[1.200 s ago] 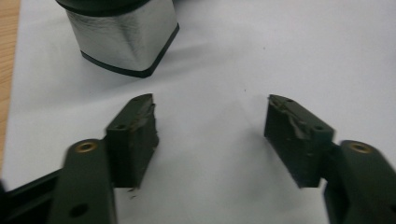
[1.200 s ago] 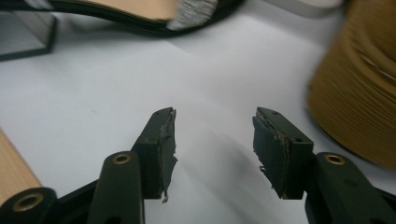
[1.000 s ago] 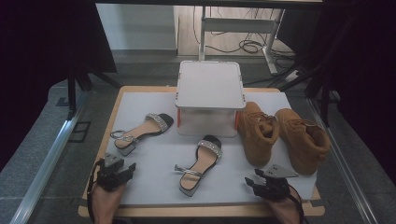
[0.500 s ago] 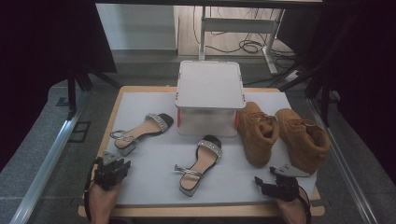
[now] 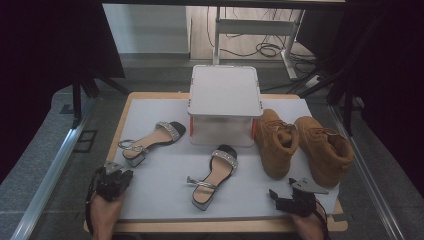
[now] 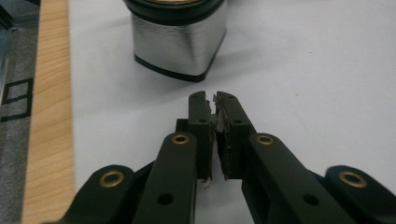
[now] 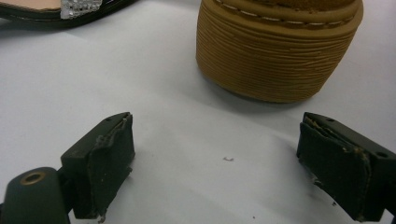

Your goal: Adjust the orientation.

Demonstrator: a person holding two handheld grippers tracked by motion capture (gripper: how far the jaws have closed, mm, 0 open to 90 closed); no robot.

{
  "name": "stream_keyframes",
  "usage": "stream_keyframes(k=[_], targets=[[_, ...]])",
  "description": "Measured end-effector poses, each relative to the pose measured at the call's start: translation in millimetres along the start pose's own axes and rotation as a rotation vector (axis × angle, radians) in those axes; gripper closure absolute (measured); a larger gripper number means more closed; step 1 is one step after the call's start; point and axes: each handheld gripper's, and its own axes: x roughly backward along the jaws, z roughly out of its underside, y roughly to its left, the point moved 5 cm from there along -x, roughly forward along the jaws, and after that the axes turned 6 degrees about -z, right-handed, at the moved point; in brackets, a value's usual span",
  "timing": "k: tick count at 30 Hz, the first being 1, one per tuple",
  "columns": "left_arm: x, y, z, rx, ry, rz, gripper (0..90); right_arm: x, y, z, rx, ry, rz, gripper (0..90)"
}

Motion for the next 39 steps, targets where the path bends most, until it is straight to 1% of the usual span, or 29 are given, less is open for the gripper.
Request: stream_keyframes(k=[4, 9, 12, 14, 17, 18, 22, 24, 25, 26, 28, 31, 32, 33, 36, 37, 39], targets=[[0.0, 7.2, -0.4, 0.0, 0.003, -0.008, 86.5, -0.1, 0.0, 0.0, 0.0, 0.0, 0.001, 10.9], [-1.0, 17.6, -1.2, 0.031, 0.002, -0.005, 89.5, -0.2, 0.1, -0.1, 0.0, 0.0, 0.001, 10.9], [-3.6, 22.4, -2.2, 0.04, 0.005, -0.018, 89.5, -0.2, 0.1, -0.1, 0.0, 0.0, 0.001, 10.8], [-5.7, 24.9, -3.3, 0.035, 0.009, -0.028, 89.6, -0.2, 0.0, -0.1, 0.0, 0.0, 0.002, 10.9], [-10.4, 31.6, -6.7, 0.045, 0.011, -0.027, 89.5, -0.2, 0.0, -0.1, 0.0, 0.0, 0.001, 10.8], [-10.4, 31.6, -6.7, 0.045, 0.011, -0.027, 89.5, -0.2, 0.0, -0.1, 0.0, 0.0, 0.001, 10.8], [-15.1, 38.5, -11.4, 0.054, 0.008, -0.026, 89.5, -0.2, 0.0, -0.1, 0.0, 0.0, 0.001, 10.9], [-19.0, 42.7, -16.3, 0.047, 0.004, -0.034, 89.5, -0.2, 0.0, -0.1, 0.0, 0.0, 0.001, 10.9], [-19.0, 42.7, -16.3, 0.047, 0.004, -0.034, 89.5, -0.2, 0.0, -0.1, 0.0, 0.0, 0.001, 10.9], [-22.4, 45.8, -19.8, 0.049, 0.0, -0.028, 89.5, -0.3, 0.0, -0.1, 0.0, 0.0, 0.001, 10.9], [-24.5, 47.5, -21.6, 0.051, -0.001, -0.031, 89.5, -0.3, 0.0, -0.1, 0.0, 0.0, 0.001, 10.9], [-33.0, 50.7, -28.7, 0.039, -0.008, -0.027, 89.4, -0.3, -0.1, -0.1, 0.0, 0.0, 0.001, 10.9], [-33.0, 50.7, -28.7, 0.039, -0.008, -0.027, 89.4, -0.3, -0.1, -0.1, 0.0, 0.0, 0.001, 10.9], [-37.8, 51.3, -32.1, 0.037, -0.011, -0.024, 89.4, -0.3, 0.0, -0.1, 0.0, 0.0, 0.001, 10.9], [-41.8, 52.1, -35.3, 0.031, -0.014, -0.024, 89.4, -0.3, -0.1, -0.1, 0.0, 0.0, 0.001, 10.8], [-45.1, 52.6, -38.1, 0.029, -0.019, -0.016, 89.4, -0.3, -0.1, -0.1, 0.0, 0.0, 0.001, 10.9], [-46.2, 52.5, -39.3, 0.032, -0.022, -0.008, 89.4, -0.3, -0.1, -0.1, 0.0, 0.0, 0.0, 10.9]])
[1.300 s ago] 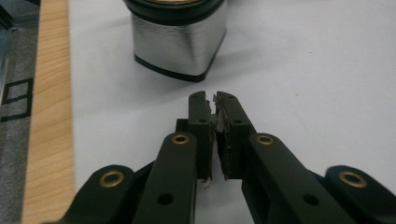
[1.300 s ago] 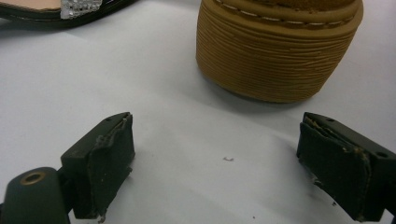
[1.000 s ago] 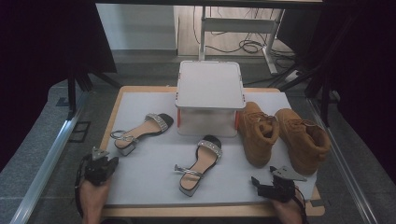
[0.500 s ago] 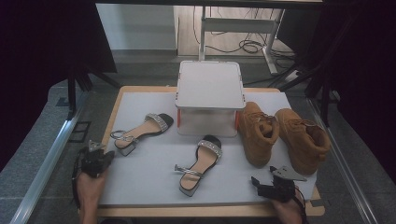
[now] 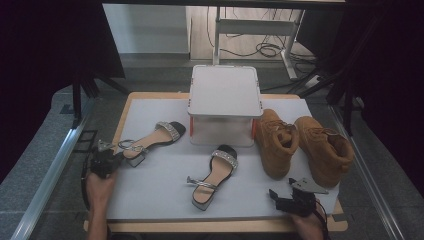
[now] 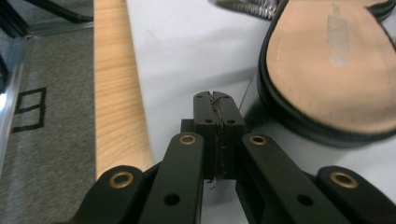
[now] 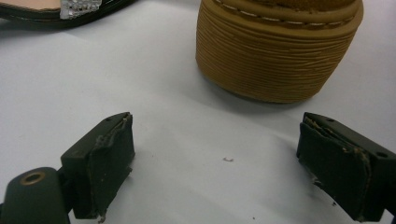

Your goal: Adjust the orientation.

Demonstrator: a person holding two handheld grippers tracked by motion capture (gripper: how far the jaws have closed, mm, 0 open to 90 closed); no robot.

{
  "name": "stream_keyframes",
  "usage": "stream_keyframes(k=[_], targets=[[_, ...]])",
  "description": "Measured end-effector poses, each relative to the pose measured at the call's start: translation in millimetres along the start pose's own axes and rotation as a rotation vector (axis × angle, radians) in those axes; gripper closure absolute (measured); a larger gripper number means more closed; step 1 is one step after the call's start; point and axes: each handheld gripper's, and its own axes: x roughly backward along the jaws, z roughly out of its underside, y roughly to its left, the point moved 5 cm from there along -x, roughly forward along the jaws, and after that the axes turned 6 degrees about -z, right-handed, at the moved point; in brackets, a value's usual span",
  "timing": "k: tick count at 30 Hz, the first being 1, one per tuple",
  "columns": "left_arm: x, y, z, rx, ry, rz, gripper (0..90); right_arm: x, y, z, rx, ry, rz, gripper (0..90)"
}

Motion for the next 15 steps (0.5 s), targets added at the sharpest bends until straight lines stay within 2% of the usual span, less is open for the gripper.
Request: stream_keyframes(k=[7, 15], targets=[[1.7, -3.6, 0.1, 0.0, -0.006, 0.011, 89.4, 0.0, 0.0, 0.0, 0.0, 0.0, 0.0, 10.9], [9.3, -18.5, 6.2, -0.022, -0.011, 0.029, 89.3, -0.1, 0.0, 0.0, 0.0, 0.0, 0.0, 10.9]])
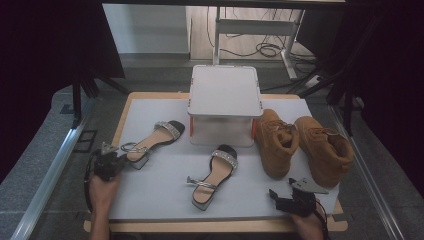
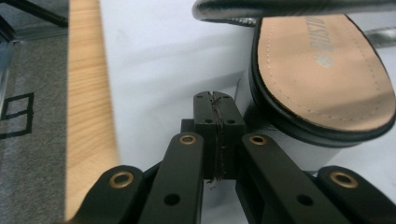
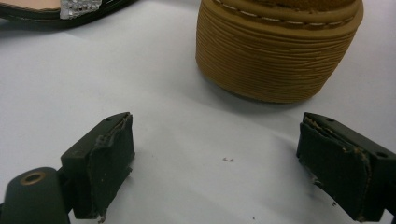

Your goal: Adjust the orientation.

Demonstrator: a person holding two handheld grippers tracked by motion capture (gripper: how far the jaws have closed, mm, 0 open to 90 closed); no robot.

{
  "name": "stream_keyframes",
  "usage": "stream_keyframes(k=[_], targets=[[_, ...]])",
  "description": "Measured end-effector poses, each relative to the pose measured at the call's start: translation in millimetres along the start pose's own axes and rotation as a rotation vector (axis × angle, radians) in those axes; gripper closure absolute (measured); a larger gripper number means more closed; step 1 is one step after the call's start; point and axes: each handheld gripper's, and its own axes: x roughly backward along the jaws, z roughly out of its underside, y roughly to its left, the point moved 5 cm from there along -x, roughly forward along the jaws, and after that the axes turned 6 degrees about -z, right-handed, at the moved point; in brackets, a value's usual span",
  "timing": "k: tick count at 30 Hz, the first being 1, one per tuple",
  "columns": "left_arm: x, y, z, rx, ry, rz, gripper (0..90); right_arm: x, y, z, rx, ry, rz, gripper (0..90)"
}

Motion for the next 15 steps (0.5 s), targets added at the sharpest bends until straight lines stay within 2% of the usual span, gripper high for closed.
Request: stream_keyframes(k=[8, 10, 13, 15], targets=[[7.1, -21.5, 5.2, -0.014, -0.003, 0.024, 88.7, 0.0, 0.0, 0.0, -0.001, 0.0, 0.0, 10.9], [9.7, -31.6, 6.2, -0.026, -0.007, 0.032, 88.7, 0.0, 0.0, 0.0, 0.0, 0.0, 0.0, 10.9], [10.0, -35.0, 6.0, -0.032, -0.007, 0.023, 88.7, 0.0, 0.0, 0.0, 0.0, 0.0, 0.0, 10.9], [10.2, -33.9, 5.1, -0.021, -0.009, 0.018, 87.6, 0.0, 0.0, 0.0, 0.0, 0.0, 0.0, 10.9]])
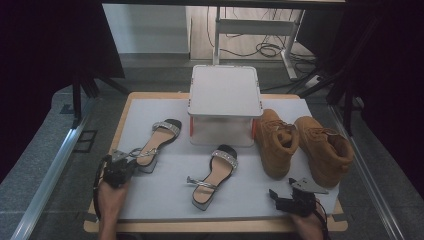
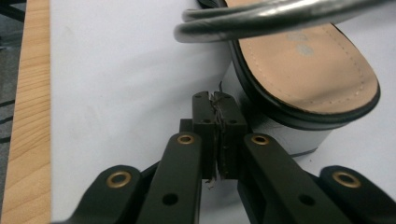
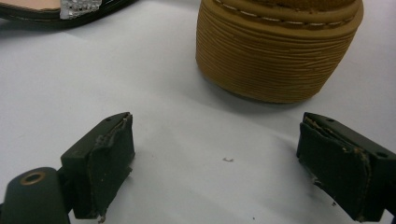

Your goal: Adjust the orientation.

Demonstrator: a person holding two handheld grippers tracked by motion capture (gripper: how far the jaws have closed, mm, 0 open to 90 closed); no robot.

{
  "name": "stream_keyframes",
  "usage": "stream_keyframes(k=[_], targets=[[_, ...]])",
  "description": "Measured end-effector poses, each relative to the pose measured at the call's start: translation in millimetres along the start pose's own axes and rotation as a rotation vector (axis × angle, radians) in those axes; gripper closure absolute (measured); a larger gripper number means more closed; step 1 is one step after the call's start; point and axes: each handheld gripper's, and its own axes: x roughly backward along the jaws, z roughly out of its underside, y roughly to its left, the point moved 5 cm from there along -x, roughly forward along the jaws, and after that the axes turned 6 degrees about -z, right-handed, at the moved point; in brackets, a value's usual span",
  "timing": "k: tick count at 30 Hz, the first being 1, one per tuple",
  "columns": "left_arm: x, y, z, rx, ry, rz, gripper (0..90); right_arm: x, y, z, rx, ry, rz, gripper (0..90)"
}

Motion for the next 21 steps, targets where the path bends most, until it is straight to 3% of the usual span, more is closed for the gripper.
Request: stream_keyframes(k=[7, 13, 14, 16, 21], targets=[[12.6, 4.1, 5.5, 0.003, -0.006, -0.026, 78.6, 0.0, -0.2, 0.0, 0.003, 0.0, -0.001, 10.9], [28.3, 3.3, 10.7, 0.02, -0.015, -0.03, 56.7, 0.0, 0.0, 0.0, 0.001, 0.001, -0.001, 10.9], [31.4, 1.7, 11.0, 0.014, -0.019, -0.03, 56.7, -0.1, -0.2, 0.0, 0.003, 0.0, -0.001, 10.9], [38.2, -7.4, 10.1, -0.008, -0.024, -0.007, 46.4, -0.1, -0.2, 0.0, 0.003, 0.0, 0.0, 10.9], [38.3, -21.0, 5.9, -0.037, -0.017, 0.002, 32.1, -0.1, -0.2, 0.0, 0.003, 0.0, -0.001, 10.9]])
